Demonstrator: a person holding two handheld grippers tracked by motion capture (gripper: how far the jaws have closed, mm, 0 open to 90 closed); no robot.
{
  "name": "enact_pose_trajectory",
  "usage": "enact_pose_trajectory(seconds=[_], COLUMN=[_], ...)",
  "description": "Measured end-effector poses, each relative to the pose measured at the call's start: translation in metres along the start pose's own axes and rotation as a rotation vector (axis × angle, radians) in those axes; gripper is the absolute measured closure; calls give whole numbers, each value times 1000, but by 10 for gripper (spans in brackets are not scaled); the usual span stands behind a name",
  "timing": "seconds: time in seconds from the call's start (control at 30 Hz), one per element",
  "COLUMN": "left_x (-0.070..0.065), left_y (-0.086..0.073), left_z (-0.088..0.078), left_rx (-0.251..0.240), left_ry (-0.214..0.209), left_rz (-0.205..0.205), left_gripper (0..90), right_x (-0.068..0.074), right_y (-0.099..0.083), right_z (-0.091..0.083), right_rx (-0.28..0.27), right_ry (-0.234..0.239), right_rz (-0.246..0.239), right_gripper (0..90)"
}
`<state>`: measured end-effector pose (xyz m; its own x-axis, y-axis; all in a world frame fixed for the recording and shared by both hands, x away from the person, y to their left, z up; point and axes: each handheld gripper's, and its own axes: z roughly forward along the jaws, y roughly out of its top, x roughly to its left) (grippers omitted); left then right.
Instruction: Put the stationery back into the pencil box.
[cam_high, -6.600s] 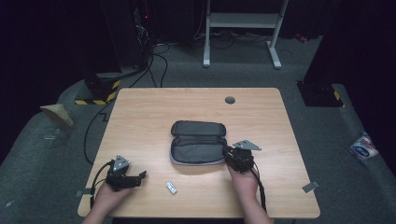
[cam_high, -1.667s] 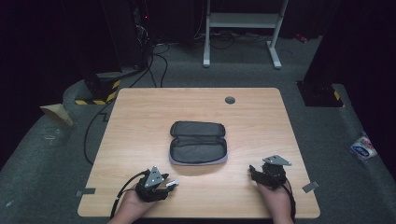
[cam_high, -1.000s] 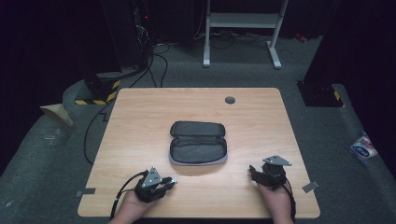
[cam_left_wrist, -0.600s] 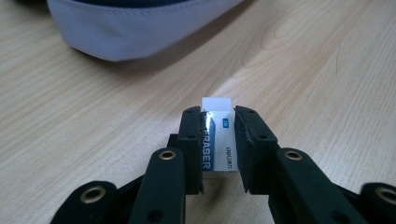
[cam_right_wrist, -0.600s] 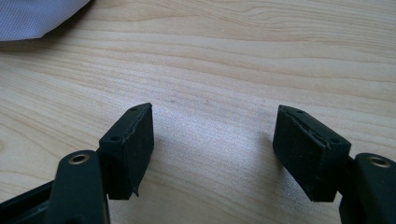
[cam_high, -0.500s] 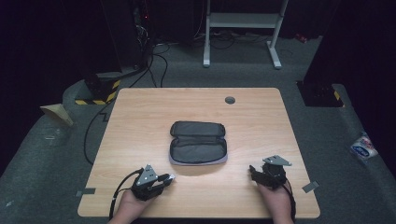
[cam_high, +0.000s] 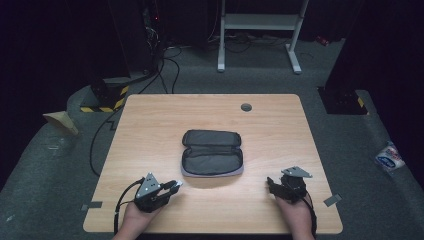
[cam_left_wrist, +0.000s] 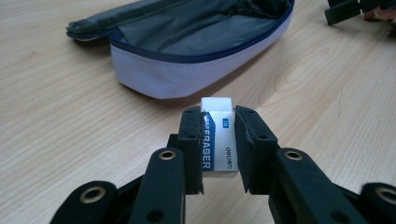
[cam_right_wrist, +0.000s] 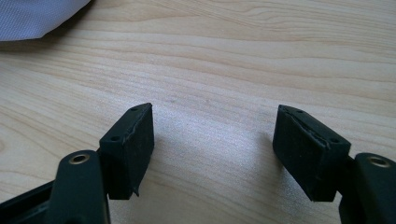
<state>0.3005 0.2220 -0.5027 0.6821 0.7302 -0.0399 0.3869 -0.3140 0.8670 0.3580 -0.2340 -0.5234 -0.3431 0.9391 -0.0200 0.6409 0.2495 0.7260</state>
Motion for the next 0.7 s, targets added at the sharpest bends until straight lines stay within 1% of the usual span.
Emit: enact_pose_trajectory(seconds=[0.1, 0.2, 0.43, 0.5, 0.6, 0.7], left_x=[3, 6, 12, 12, 7, 6], left_y=[2, 3, 6, 8, 15, 23], left_z=[-3, -4, -8, -10, -12, -13], left_rx=[-16, -21, -47, -56, -70, -100], left_ry=[14, 16, 45, 40, 62, 64], left_rz=[-3, -33, -60, -86, -51, -58], left_gripper=[726, 726, 726, 727, 727, 727], right_x=[0, 0, 0, 0, 0, 0], right_y=[0, 0, 0, 0, 0, 1], right_z=[0, 0, 0, 0, 0, 0], right_rx=[0, -1, 1, -1, -1, 3], right_ry=[0, -1, 1, 2, 3, 6], right_rz=[0, -3, 2, -1, -4, 0], right_gripper=[291, 293, 296, 297, 298, 298])
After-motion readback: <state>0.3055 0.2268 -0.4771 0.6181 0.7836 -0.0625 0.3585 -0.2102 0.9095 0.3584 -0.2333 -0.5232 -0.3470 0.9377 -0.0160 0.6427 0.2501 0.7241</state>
